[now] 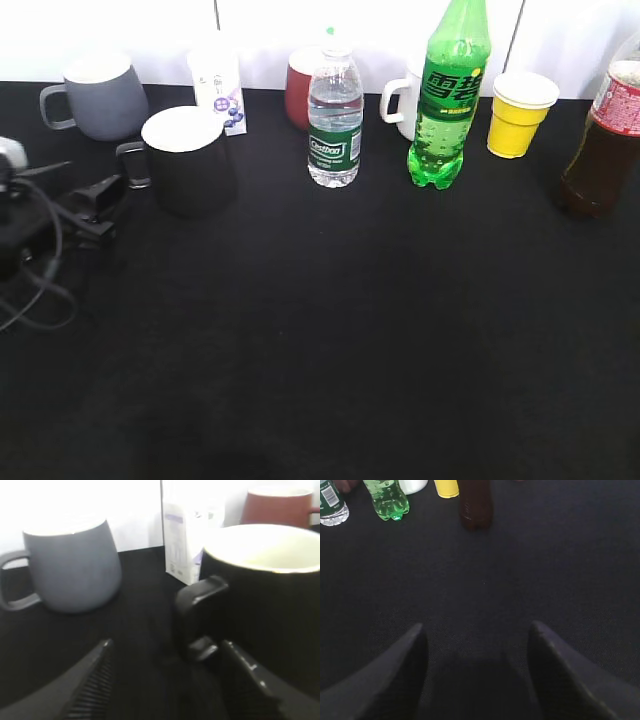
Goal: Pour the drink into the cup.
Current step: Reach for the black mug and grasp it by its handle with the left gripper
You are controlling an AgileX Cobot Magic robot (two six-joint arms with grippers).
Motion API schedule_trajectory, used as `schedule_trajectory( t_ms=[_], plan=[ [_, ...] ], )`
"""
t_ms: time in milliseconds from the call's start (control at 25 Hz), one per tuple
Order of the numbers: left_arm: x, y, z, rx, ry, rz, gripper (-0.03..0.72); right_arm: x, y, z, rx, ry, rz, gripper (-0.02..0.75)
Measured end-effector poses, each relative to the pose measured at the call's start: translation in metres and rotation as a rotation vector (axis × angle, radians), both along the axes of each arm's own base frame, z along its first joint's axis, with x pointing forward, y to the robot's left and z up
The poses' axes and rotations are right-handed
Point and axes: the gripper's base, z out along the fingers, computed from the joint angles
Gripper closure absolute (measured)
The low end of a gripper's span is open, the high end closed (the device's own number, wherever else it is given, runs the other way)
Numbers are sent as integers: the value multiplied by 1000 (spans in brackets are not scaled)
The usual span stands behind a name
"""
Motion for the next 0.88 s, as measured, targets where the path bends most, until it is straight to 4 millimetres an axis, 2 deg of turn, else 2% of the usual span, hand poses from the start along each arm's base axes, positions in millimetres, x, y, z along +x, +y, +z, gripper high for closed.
schedule_trajectory(
  t_ms=[120, 320, 480, 600, 680, 760, 800, 880],
  plan=[
    [12, -3, -12, 5, 16, -15, 191, 0, 0, 0, 0, 0, 0, 258],
    [37, -7, -2, -7, -61, -17, 191, 0, 0, 0, 2, 0, 1, 258],
    [45, -8, -15, -5, -42, -20, 193, 0, 0, 0, 5, -1, 3, 258],
    [55, -10, -17, -12, -62, -22, 216, 0, 1, 0, 7, -1, 5, 258],
    [65, -12, -13, -13, -91, -27, 264, 0, 1, 0, 11, -1, 7, 258],
    [67, -12, -13, -11, -92, -33, 318, 0, 2, 0, 21, -2, 15, 258],
    [67, -13, -15, -10, -87, -35, 377, 0, 2, 0, 22, -2, 15, 258],
    [67, -15, -20, -14, -91, -53, 566, 0, 2, 0, 23, -3, 16, 258]
  ],
)
